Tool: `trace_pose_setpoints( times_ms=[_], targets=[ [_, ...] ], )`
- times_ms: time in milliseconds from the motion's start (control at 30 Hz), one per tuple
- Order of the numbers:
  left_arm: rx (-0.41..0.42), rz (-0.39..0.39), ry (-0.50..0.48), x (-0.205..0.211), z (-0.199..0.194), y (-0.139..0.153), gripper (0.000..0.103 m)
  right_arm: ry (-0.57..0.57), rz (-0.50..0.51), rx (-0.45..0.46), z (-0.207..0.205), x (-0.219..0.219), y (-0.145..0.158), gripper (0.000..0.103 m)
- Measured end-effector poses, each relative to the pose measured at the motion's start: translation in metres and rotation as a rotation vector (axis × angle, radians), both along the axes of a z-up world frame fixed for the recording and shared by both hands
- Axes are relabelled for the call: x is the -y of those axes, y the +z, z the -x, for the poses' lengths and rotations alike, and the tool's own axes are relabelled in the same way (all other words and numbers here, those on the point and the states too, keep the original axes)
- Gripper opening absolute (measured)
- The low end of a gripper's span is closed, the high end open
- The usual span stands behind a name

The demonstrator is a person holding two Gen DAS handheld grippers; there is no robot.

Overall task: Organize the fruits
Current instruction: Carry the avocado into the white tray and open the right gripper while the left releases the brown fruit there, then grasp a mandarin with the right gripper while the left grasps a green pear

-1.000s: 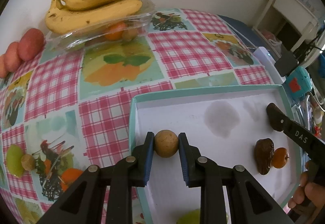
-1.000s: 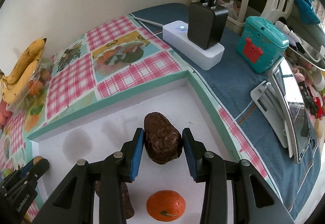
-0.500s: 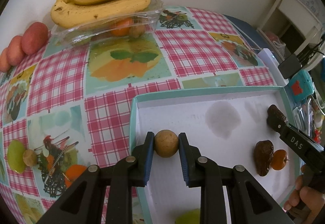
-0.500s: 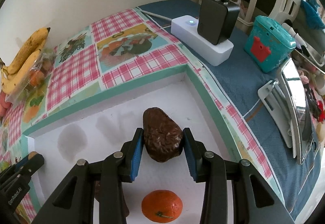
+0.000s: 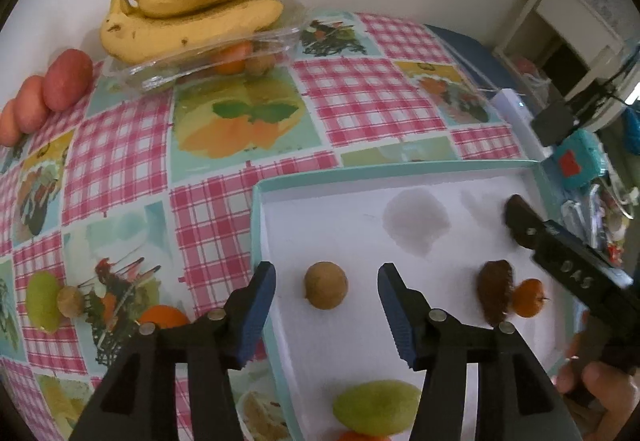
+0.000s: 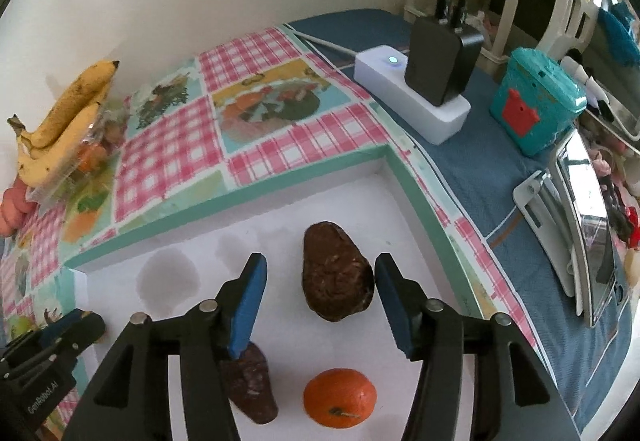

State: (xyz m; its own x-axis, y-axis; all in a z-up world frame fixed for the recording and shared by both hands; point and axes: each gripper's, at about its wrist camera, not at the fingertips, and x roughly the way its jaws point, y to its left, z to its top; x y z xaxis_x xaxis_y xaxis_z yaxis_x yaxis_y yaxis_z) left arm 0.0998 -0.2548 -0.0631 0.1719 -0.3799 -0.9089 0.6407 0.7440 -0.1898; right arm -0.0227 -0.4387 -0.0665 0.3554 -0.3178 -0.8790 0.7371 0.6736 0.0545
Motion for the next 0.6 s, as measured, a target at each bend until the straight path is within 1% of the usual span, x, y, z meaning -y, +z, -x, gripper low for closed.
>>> trace_pose_setpoints(
  times_ms=[67,100,133,233,300,333,367,433,500,600],
  targets=[
    [0.005,0.004,0.003,-0.003,0.001,0.006,0.059,0.008,-0.004,0.005,-0.001,-0.003,0.002,0.072],
    [0.005,0.008,0.005,-0.005,0.001,0.009,0.063,0.010,-0.004,0.006,0.000,-0.004,0.003,0.074],
    [0.010,0.007,0.009,-0.007,0.001,0.012,0.070,0.012,-0.001,0.006,0.000,-0.006,0.003,0.076],
    [0.044,-0.001,0.015,-0.015,0.002,0.023,0.075,0.019,0.007,-0.002,0.000,-0.010,0.004,0.078],
    [0.060,-0.008,0.027,-0.023,0.002,0.028,0.077,0.024,0.009,0.000,0.002,-0.013,0.005,0.084],
    [0.069,-0.015,0.038,-0.027,0.001,0.031,0.081,0.025,0.012,0.002,0.003,-0.015,0.005,0.088],
    [0.078,-0.021,0.051,-0.032,0.000,0.033,0.084,0.027,0.016,0.004,0.004,-0.017,0.006,0.088],
    [0.088,-0.029,0.079,-0.042,-0.001,0.035,0.096,0.034,0.020,0.008,0.005,-0.021,0.008,0.088],
    [0.091,-0.035,0.126,-0.056,-0.007,0.037,0.102,0.042,0.022,0.014,0.006,-0.027,0.010,0.088],
    [0.087,-0.036,0.202,-0.082,-0.017,0.039,0.103,0.053,0.030,0.012,0.008,-0.036,0.011,0.089]
  ],
)
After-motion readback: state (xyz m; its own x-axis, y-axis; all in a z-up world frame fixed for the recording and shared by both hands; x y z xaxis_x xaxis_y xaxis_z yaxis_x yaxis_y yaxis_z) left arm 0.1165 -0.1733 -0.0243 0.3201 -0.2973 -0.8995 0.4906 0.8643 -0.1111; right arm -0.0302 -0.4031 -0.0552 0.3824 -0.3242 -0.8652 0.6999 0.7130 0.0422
